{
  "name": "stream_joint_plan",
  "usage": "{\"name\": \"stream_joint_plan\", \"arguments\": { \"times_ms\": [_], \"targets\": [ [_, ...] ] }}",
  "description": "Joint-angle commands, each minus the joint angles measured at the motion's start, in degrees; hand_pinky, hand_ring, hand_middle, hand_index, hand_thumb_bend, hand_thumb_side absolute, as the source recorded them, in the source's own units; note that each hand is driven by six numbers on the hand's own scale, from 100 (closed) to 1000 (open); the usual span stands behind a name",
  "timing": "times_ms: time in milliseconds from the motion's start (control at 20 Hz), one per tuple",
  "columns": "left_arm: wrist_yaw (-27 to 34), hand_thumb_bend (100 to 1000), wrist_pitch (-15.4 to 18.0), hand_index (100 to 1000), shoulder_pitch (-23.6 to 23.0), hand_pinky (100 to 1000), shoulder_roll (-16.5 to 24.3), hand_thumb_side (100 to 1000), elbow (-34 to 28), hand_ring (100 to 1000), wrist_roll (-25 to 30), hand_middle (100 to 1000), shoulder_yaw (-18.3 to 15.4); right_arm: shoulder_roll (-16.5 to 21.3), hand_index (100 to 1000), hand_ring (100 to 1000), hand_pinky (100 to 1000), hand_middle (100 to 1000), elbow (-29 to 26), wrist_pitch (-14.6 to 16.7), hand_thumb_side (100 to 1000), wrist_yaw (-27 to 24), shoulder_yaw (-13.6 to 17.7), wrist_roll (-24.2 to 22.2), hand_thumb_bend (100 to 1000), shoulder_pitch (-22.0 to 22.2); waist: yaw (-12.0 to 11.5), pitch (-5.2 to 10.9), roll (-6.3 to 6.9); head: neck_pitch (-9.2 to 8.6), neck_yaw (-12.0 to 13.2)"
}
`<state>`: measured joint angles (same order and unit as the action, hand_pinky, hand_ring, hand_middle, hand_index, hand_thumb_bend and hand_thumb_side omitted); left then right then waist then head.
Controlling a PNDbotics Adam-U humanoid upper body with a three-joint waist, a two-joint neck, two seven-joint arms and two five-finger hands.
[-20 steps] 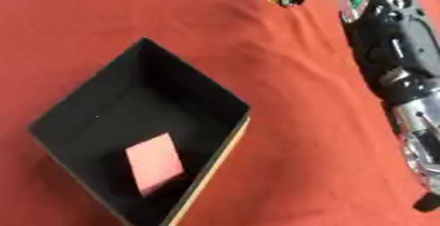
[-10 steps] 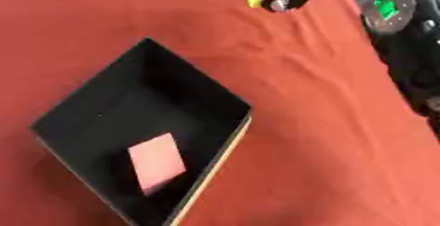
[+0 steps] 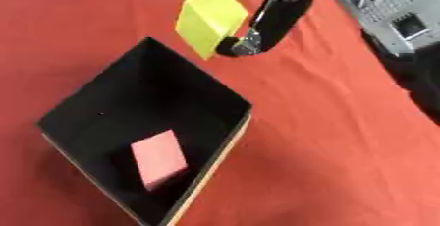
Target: Pick up objects on the table and place them in the box.
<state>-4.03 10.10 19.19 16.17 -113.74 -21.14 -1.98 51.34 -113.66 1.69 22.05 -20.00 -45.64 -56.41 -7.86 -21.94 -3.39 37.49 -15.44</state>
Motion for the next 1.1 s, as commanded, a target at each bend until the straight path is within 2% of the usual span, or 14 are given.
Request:
{"name": "stream_joint_plan", "arguments": {
  "times_ms": [50,300,550,850,1100],
  "targets": [
    [0.0,193,0.1,840,0.6,581,0.8,822,-0.9,762,0.3,667,0.1,-2.1,630,558,575,482,-0.9,0.1,100,1.1,-2.3,-2.1,100,-3.0,0.0,1.54,0.17,0.51,0.3],
    [0.2,194,0.1,840,0.5,582,0.6,823,-0.9,763,0.4,667,0.1,-6.9,641,573,579,500,-0.9,-0.9,100,9.0,-5.3,-3.8,100,-5.7,-0.1,1.62,0.14,0.67,0.4],
    [0.3,194,0.2,840,0.7,582,0.5,823,-0.9,763,0.6,667,0.2,-11.2,645,581,582,509,-0.9,-0.8,100,13.5,-8.6,-6.0,100,-7.0,-0.3,1.47,0.11,0.71,0.2],
    [0.4,194,0.2,840,0.7,582,0.4,824,-0.9,766,0.6,667,0.2,-13.1,648,587,580,517,-0.9,-0.8,100,18.0,-11.4,-6.3,100,-6.1,-0.5,1.25,0.10,0.57,-0.1],
    [0.5,193,0.2,840,0.9,581,0.3,824,-0.9,767,0.8,668,0.3,-13.9,649,590,580,520,-0.9,-0.1,100,21.5,-13.7,-6.3,100,-2.8,-0.7,0.90,0.21,0.26,-0.4]
  ]
}}
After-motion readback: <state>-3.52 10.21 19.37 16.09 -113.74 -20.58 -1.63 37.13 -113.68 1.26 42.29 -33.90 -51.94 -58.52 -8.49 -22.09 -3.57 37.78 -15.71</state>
